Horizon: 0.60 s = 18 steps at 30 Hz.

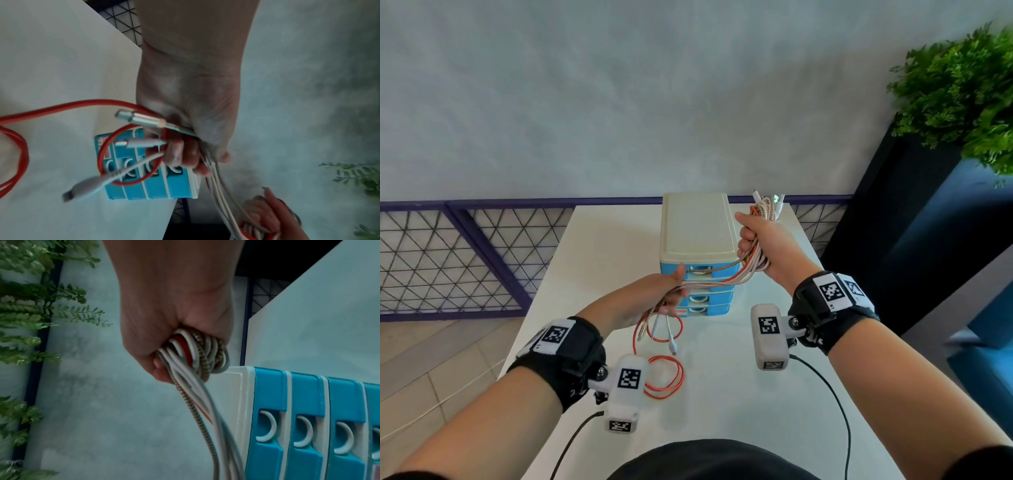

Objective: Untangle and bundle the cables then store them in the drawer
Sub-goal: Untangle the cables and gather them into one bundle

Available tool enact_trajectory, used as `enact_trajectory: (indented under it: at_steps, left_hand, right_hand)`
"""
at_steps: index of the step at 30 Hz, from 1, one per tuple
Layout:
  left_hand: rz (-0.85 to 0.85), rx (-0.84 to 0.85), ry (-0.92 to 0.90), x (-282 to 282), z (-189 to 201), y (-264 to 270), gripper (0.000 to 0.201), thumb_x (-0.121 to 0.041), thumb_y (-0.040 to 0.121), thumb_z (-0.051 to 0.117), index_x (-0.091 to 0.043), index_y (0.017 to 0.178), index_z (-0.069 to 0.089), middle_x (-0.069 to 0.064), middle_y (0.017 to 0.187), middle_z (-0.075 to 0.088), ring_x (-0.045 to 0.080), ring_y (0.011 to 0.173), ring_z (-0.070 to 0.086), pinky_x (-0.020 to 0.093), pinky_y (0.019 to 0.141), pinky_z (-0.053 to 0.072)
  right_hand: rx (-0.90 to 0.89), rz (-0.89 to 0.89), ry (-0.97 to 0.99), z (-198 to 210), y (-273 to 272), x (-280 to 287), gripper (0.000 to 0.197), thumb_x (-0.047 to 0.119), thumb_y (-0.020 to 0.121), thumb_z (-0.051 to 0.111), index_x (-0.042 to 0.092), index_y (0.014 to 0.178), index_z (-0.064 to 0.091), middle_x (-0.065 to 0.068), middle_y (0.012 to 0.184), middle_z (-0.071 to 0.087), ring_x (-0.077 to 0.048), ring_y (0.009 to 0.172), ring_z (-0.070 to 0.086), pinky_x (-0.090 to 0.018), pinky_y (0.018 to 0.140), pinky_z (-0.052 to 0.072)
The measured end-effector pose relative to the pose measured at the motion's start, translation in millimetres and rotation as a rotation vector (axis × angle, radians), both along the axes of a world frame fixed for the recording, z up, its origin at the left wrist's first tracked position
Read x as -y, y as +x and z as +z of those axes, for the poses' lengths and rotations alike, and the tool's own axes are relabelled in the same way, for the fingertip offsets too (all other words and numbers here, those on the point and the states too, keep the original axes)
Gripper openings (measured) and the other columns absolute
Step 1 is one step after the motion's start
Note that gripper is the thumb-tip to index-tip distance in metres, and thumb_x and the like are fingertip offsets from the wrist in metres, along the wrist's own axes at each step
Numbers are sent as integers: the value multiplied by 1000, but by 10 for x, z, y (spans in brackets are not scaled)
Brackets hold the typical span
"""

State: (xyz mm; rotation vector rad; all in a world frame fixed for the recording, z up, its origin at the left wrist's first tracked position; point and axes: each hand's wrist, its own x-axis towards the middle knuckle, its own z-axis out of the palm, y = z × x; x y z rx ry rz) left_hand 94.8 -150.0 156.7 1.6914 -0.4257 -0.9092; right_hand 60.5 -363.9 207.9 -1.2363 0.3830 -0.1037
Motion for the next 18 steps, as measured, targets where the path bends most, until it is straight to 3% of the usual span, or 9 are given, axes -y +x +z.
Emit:
enact_trajectory:
  at_steps: [3,5,9,12,15,18]
  left_hand:
    - [85,278,89,15,36,82,47,-45,98,38,-5,85,59,1,72,42,13,65,36,27,63,33]
    - [88,524,160,37,135,121,41,-39,99,38,-8,81,57,0,72,49,14,66,42,32,66,36]
    - [53,824,225,89,354,137,32,-35,99,39,-18,76,53,-2,72,56,16,69,50,28,59,41]
    - [-3,893,229,114,434,130,31,-37,99,39,-16,86,57,-5,78,60,16,78,56,28,69,42]
    - [-63,901,218,147,481,132,30,-36,99,39,-15,90,59,-6,84,63,15,84,59,30,74,45]
    - [-118,922,226,180,492,148,25,-32,99,42,-22,84,60,-8,82,64,9,81,59,27,72,46]
  right_hand:
    - [-28,97,-195,-25,-12,16,22,13,90,64,14,72,51,-3,58,53,-16,47,59,-29,52,53]
    - [-62,172,-270,-39,-22,9,16,13,89,65,10,76,57,-7,67,62,-19,57,67,-33,63,58]
    - [-123,352,-151,-71,-48,-2,14,15,89,66,5,92,57,-18,93,73,-30,85,72,-40,82,58]
    - [-152,477,-138,-89,-89,-7,21,24,87,68,5,93,61,-23,107,70,-39,103,65,-51,100,47]
    - [-162,583,-10,-93,-139,-4,34,30,85,64,6,108,57,-24,108,68,-38,103,65,-47,96,50]
    - [-168,707,-12,-101,-172,-55,42,32,86,60,5,118,56,-20,104,70,-32,99,68,-46,93,51]
